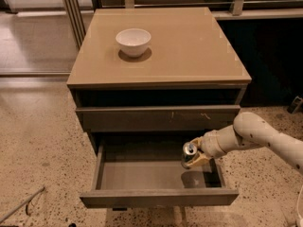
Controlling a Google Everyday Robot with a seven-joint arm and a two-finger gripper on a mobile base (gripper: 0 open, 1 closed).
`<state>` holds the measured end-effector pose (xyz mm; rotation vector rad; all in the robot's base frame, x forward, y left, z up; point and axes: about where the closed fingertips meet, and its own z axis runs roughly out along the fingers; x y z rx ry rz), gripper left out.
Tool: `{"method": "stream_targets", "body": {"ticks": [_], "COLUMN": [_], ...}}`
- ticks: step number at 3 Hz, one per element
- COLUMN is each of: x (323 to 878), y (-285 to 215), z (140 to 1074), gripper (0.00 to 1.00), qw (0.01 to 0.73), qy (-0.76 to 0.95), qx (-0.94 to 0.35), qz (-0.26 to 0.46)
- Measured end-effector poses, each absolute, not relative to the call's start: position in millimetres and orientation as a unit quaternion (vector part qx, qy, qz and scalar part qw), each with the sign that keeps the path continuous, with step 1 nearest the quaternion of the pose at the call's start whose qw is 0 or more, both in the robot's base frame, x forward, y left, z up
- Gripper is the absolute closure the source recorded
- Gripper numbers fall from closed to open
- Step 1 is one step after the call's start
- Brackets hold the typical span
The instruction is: Place redbull can into middle drawer
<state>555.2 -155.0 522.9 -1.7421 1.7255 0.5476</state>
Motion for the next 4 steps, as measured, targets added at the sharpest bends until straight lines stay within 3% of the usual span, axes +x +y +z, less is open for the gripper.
{"method": "stream_targets", "body": {"ticks": [4], "x": [556], "y": [-154], "z": [446], "gripper": [1.0], "qw": [0.335], "qy": [0.666], "qx": [-0.619], "qz": [0.247]}}
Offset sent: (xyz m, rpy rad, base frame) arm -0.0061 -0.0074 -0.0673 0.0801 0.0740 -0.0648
